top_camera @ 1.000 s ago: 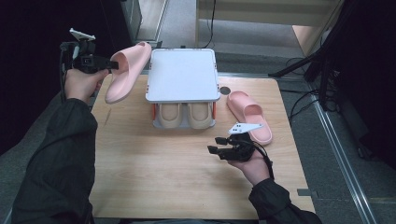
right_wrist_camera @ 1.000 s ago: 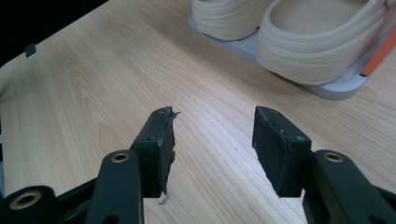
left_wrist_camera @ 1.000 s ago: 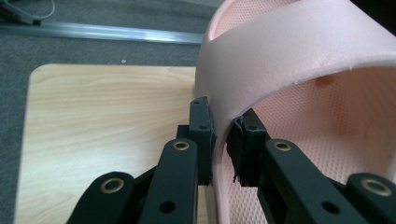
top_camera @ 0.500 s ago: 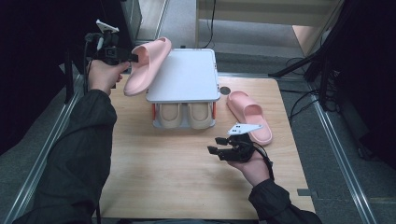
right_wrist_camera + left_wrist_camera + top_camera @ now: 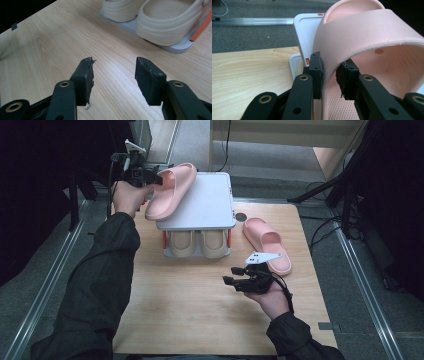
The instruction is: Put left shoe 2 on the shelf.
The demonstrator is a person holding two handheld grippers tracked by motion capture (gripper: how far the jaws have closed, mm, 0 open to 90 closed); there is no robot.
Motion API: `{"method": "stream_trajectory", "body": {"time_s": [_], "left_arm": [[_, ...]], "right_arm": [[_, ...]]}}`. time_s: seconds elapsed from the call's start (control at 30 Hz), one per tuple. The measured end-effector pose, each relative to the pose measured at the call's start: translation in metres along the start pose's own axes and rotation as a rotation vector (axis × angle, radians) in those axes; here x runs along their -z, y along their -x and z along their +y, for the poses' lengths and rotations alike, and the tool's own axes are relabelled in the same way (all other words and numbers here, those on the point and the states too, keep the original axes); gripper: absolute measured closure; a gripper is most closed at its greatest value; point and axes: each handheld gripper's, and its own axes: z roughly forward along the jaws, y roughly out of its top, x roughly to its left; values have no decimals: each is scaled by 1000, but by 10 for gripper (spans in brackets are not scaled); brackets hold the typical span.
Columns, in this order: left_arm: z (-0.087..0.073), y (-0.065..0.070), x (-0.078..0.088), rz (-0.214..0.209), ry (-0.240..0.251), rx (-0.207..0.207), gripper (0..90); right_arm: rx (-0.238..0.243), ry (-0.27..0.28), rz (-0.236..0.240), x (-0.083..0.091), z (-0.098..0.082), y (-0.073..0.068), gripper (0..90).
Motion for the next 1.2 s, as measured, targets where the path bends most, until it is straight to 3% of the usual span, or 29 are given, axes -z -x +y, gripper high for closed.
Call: {"method": "stream_trajectory", "body": {"time_s": [0.43,0.83,1.07,1.13,1.2], "left_arm": [[-3,10,-5,-74,-15,-26,647],[-6,13,-2,-76,-18,-70,636],[-7,13,12,-92,0,-92,600],[-9,11,17,-120,3,-92,559],[-11,10,24,-121,8,-112,558]], "right_arm": [[-4,7,-2,1,0,1,496],[1,7,-3,0,0,1,496],[-3,13,-7,2,0,3,497],[-6,20,-10,4,1,4,497],[-5,25,-10,5,1,5,496]]}}
